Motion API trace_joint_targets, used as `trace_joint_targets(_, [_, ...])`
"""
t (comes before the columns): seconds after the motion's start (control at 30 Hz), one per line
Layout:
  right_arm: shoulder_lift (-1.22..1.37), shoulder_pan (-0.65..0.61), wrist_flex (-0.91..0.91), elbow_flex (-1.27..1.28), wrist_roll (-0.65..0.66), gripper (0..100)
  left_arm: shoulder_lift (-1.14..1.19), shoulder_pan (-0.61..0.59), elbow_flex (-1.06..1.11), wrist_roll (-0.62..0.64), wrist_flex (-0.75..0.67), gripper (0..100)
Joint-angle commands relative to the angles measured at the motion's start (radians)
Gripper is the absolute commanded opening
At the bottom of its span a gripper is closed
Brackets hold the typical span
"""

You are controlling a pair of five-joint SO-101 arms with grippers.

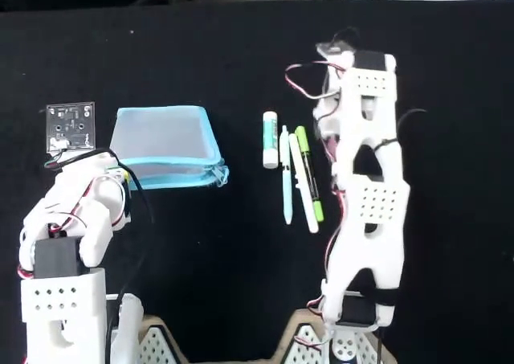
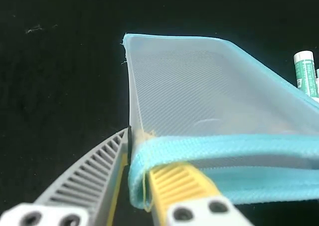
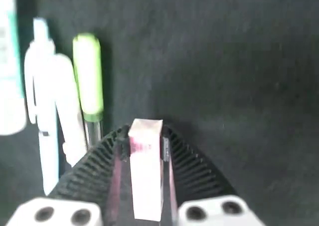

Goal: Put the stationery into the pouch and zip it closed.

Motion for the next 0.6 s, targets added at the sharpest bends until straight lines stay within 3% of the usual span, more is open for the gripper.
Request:
trace_joint_targets(0.0, [-0.232,0.015,-0.002,0.182,0.057,1.1,-0.012,-0.002,-0.016,0.011,-0.014,3])
trace_joint_targets(0.33, [-0.576,0.046,-0.396,0.860,0.233,1.2,-0.012,-0.007,-0.016,0.011,-0.012,3])
trace_joint_targets(0.43, [-0.584,0.043,-0.408,0.918,0.282,3.1,-0.012,-0.004,-0.016,0.011,-0.012,3])
trace_joint_targets(0.57, [-0.584,0.044,-0.407,0.923,0.287,14.8,-0.012,-0.008,-0.016,0.011,-0.012,3])
